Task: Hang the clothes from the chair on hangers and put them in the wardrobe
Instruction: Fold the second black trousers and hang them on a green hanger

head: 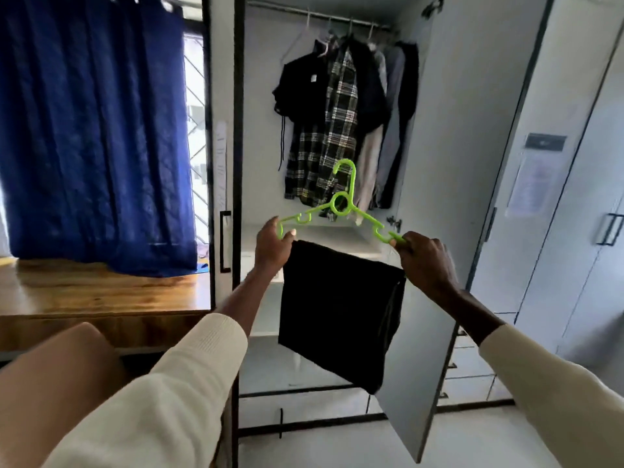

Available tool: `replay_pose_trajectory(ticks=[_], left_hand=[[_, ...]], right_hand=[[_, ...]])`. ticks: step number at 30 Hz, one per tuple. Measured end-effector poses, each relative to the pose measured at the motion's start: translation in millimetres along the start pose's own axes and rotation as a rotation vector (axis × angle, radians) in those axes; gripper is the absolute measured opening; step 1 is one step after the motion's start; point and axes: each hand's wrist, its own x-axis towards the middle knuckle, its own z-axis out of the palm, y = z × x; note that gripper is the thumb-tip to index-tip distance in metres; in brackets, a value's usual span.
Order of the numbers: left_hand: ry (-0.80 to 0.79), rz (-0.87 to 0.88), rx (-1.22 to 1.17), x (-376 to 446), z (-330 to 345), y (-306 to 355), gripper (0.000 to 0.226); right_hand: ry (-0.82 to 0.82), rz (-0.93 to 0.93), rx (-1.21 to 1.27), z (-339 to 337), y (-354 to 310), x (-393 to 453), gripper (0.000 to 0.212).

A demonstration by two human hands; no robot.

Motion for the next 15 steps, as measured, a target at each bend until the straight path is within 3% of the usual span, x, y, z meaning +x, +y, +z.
replay_pose_trajectory(ticks=[8,12,15], left_hand=[[-0.067,-0.006,0.096,129,76,23,0.043],[-0.047,-0.135,-0.056,217,99,6,0.061],[-0.153,-0.166,-0.226,294,111,-13,0.062]], right_hand=[[0.058,0.11,0.075,50,32,140,0.023],[0.093,0.081,0.115,77,33,224,0.026],[0.128,0.064,0.172,98,31,302,0.03]])
